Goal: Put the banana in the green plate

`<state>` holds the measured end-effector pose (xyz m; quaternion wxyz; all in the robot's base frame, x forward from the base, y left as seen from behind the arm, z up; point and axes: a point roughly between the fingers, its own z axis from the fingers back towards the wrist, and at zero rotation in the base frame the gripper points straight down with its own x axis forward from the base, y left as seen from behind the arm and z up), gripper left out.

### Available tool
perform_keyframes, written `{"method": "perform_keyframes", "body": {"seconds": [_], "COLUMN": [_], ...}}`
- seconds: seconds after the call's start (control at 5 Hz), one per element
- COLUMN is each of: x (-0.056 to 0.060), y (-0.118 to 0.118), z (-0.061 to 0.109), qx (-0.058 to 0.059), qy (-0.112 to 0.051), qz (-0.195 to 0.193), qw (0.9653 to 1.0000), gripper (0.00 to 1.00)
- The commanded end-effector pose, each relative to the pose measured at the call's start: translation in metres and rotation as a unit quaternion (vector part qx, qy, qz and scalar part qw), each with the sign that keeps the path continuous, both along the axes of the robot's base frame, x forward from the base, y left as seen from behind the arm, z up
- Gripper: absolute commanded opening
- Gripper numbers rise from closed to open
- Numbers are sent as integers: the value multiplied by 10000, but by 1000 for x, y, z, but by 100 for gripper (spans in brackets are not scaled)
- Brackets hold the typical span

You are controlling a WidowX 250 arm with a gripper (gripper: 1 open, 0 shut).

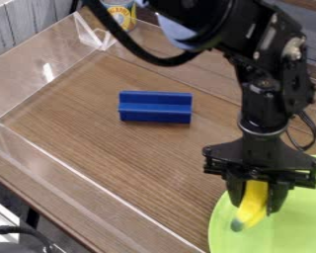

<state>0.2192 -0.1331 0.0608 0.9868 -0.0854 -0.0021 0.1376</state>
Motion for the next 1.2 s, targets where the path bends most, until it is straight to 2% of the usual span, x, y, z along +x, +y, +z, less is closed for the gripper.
{"method": "perform_keyframes", "body": {"seconds": [0.0,0.6,1.0], "x": [4,3,6], "y": [-7,-11,-6], "z": [5,3,15], "qx": [-172,-254,-195], "qy": [-180,-264,-307], "qz": [-76,-140,-225], "qw": [9997,9992,9991], "gripper": [100,100,100]}}
